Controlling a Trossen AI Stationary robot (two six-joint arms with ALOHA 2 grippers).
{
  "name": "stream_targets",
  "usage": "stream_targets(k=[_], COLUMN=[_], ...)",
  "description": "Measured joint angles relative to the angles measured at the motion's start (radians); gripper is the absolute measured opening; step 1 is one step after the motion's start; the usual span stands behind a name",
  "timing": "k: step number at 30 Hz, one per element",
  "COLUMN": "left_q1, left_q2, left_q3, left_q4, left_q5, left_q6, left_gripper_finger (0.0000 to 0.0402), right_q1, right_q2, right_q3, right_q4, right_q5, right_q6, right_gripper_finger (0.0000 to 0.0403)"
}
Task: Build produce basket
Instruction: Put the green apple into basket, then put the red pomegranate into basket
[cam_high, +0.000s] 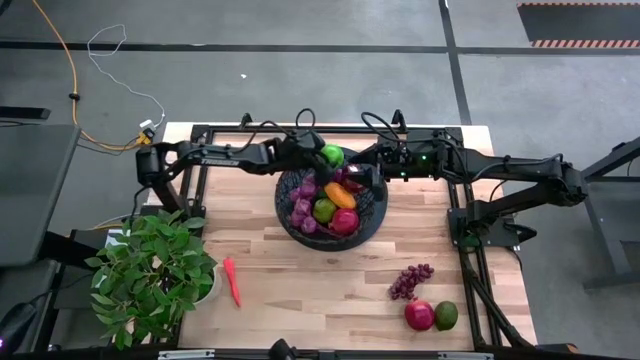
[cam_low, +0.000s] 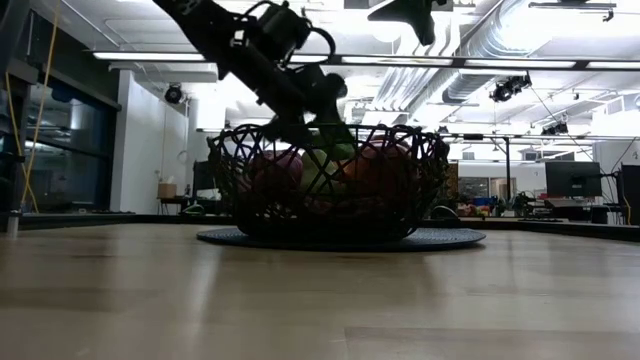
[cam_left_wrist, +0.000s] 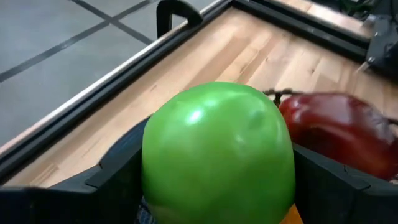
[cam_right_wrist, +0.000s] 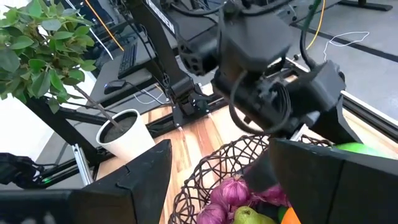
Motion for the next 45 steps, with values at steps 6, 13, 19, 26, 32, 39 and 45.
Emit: stream_targets(k=[6,13,19,26,32,39,45], left_q1=[-0.003,-0.003,-0.003,-0.003,0.001,0.000,-0.015], left_q2=[0.030,0.046,0.046,0.033,-0.037,-0.227,-0.457], left_q3=[0.000,0.000,0.000,0.000,0.000,0.000,0.000], left_q4=[0.004,0.032,0.032,0.018,-0.014,-0.105,-0.174], left_q5=[0.001,0.001,0.001,0.001,0.006,0.009,0.047], left_q6=[0.000,0.000,0.000,0.001,0.024,0.094,0.086], left_gripper_finger=[0.0317,0.0317,0.0326,0.0393,0.0389,0.0388,0.0388], right_q1=[0.000,0.000,0.000,0.000,0.000,0.000,0.000], right_q2=[0.000,0.000,0.000,0.000,0.000,-0.001,-0.001], right_q3=[0.000,0.000,0.000,0.000,-0.001,-0.001,-0.001], right_q4=[0.000,0.002,0.005,0.005,0.009,0.043,0.060], right_q5=[0.000,0.000,0.000,0.001,0.001,0.002,0.027], right_q6=[0.012,0.021,0.021,0.012,0.000,-0.024,-0.058], right_gripper_finger=[0.0247,0.0247,0.0247,0.0247,0.0247,0.0247,0.0247])
